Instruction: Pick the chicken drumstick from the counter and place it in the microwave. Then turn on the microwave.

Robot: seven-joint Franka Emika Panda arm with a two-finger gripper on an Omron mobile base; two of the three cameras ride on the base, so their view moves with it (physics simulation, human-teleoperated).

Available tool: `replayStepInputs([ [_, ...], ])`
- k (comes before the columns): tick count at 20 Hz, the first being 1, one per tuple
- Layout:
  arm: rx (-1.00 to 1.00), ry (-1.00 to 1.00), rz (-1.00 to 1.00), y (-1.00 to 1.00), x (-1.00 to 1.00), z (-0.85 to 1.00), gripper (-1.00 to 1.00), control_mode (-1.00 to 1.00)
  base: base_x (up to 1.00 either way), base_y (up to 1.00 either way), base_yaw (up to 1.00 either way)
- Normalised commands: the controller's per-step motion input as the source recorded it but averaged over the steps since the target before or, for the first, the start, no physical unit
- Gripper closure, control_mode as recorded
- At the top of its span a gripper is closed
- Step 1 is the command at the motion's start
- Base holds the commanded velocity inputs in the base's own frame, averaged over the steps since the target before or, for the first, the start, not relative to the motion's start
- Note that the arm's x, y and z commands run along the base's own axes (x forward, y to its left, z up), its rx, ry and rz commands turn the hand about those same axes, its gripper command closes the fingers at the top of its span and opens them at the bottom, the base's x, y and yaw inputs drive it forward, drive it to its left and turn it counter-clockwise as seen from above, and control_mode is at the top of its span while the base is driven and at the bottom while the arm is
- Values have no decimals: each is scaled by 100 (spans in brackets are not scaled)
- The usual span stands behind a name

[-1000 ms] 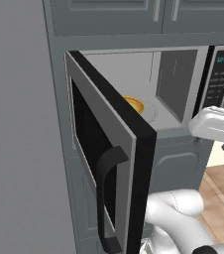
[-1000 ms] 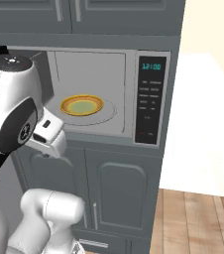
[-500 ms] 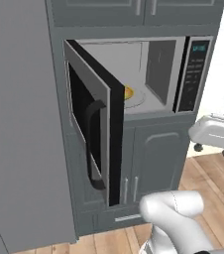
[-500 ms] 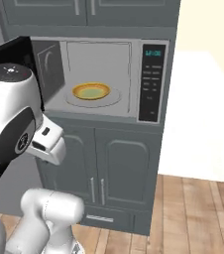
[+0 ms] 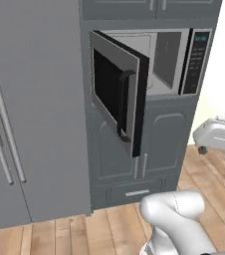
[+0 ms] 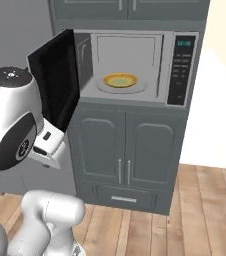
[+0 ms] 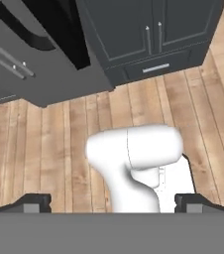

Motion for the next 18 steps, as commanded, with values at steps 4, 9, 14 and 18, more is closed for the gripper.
replayStepInputs([
  [4, 0, 0, 0, 0, 0, 0, -100, 100, 0, 100, 0],
  [9, 0, 0, 0, 0, 0, 0, -100, 100, 0, 100, 0],
  [14, 0, 0, 0, 0, 0, 0, -100, 100, 0, 100, 0],
  [18, 0, 0, 0, 0, 0, 0, -100, 100, 0, 100, 0],
])
